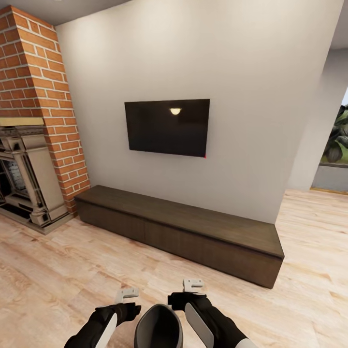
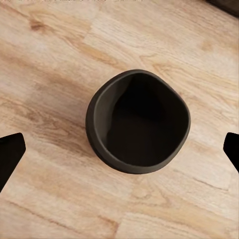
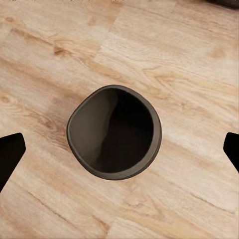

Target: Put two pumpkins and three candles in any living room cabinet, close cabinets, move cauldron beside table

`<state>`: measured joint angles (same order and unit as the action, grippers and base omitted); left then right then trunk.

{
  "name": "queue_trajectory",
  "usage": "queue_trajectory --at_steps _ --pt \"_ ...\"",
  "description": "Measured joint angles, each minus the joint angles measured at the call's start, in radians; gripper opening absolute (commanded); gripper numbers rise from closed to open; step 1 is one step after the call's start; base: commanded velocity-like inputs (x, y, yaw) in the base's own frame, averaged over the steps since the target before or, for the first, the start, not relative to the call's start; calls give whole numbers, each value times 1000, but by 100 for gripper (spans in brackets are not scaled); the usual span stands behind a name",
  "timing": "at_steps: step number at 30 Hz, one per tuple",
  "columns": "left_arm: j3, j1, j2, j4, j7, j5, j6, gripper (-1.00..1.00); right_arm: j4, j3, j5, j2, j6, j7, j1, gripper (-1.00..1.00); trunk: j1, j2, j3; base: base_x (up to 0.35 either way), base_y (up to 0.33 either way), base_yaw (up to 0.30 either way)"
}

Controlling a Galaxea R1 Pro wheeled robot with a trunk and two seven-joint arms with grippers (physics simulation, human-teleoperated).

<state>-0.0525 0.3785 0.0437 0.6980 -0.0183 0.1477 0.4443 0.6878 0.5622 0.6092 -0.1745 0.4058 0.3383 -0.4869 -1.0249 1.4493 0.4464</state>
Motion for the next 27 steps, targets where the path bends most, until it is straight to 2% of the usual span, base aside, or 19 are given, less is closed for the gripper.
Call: queue_trajectory --at_steps 12,27 --pt "0 0 1 0 -3 -1 -2 100 -6 0 -1 0 1 0 0 100 0 0 0 31 -3 0" --pt "0 0 1 1 -3 1 -1 100 -51 0 -2 0 -3 -1 -14 100 -58 105 47 0 0 0"
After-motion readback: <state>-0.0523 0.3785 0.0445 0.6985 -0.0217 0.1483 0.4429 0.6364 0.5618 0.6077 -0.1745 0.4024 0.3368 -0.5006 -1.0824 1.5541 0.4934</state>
